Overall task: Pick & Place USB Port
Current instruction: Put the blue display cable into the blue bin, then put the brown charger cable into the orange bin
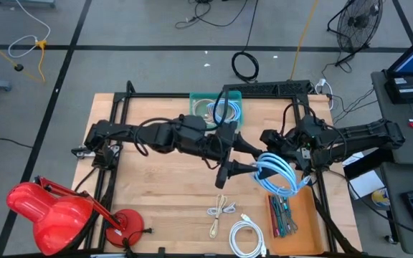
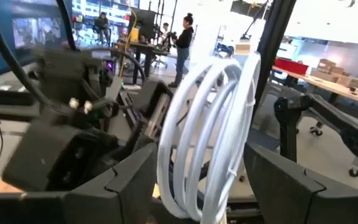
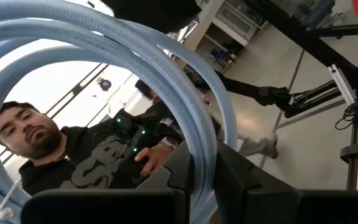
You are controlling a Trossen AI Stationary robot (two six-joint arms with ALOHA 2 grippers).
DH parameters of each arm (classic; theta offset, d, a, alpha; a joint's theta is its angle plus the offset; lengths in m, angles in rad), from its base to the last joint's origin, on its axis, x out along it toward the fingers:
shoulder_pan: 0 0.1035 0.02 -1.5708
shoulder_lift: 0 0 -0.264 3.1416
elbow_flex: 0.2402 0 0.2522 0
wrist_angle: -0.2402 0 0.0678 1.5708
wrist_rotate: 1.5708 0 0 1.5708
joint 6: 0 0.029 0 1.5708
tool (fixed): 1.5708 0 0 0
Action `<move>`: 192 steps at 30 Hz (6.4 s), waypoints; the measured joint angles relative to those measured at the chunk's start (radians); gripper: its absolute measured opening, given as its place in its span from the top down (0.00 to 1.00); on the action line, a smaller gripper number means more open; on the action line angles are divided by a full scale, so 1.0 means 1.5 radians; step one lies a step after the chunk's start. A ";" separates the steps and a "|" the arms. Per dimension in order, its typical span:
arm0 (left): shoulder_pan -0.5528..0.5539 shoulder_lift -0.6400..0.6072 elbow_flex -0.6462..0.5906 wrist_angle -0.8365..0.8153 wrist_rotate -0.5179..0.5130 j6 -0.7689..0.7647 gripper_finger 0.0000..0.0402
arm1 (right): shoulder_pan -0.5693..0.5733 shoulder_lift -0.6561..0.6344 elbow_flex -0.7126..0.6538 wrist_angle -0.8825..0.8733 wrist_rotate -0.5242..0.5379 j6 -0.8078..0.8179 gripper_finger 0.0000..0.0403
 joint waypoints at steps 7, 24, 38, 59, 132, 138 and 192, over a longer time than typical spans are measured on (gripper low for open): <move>0.000 0.000 0.000 0.007 -0.031 0.011 0.39 | 0.000 0.000 0.000 -0.001 0.003 -0.005 0.93; 0.002 0.024 0.000 0.039 -0.027 0.000 0.39 | 0.000 0.001 -0.001 -0.042 0.018 -0.023 0.93; 0.023 0.024 0.000 0.039 0.067 -0.042 0.93 | 0.001 0.000 -0.001 -0.039 -0.004 -0.019 0.93; -0.022 -0.022 0.000 -0.010 0.136 -0.154 0.94 | -0.039 -0.010 -0.001 -0.009 0.003 0.032 0.60; 0.681 0.254 -0.009 -0.636 0.503 0.478 0.97 | -0.054 -0.010 -0.095 -0.050 0.270 -0.018 0.65; 0.689 0.254 -0.009 -0.621 0.472 0.491 0.97 | -0.054 -0.009 -0.095 -0.045 0.298 -0.023 0.65; 0.610 0.306 0.083 -0.634 0.193 0.411 0.81 | -0.054 -0.009 -0.095 -0.045 0.295 -0.020 0.65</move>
